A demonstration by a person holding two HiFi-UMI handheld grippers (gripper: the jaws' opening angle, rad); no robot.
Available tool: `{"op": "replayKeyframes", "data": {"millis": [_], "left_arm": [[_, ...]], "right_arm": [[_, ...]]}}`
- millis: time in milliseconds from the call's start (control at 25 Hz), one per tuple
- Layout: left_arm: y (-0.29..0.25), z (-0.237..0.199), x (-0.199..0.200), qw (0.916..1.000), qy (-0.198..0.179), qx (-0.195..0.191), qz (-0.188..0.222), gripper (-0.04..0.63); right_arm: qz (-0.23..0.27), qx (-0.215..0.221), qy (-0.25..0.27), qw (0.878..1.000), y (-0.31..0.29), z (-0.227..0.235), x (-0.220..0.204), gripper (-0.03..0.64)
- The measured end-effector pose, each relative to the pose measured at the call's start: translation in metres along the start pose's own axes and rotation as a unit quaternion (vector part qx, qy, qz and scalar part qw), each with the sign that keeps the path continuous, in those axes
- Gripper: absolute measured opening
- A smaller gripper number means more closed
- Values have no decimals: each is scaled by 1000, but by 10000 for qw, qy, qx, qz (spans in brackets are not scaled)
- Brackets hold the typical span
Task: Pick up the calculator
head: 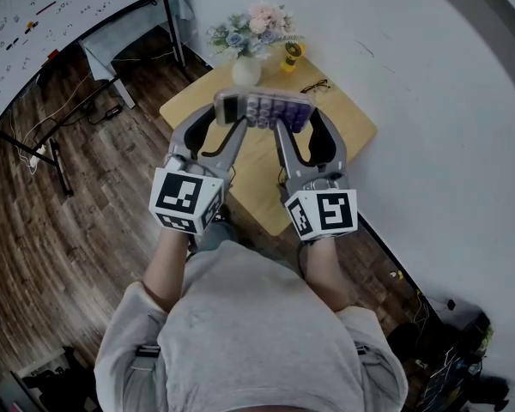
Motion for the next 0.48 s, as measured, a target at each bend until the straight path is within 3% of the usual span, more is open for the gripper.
{"op": "replayKeyframes", "data": {"millis": [480], "left_arm": [[-6,7,0,10000,-2,-57,-5,202]], "right_arm": [[20,-23,-3,10000,3,8,1,224]]}}
Point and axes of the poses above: the fingertips, and each gripper's own axes: y backward along the fingers, z to its right, x out of its top, the point moved 8 cm from there along y, backward along the fingers, and after that the axes turned 2 degrees about -x, right-handed, at the moved point
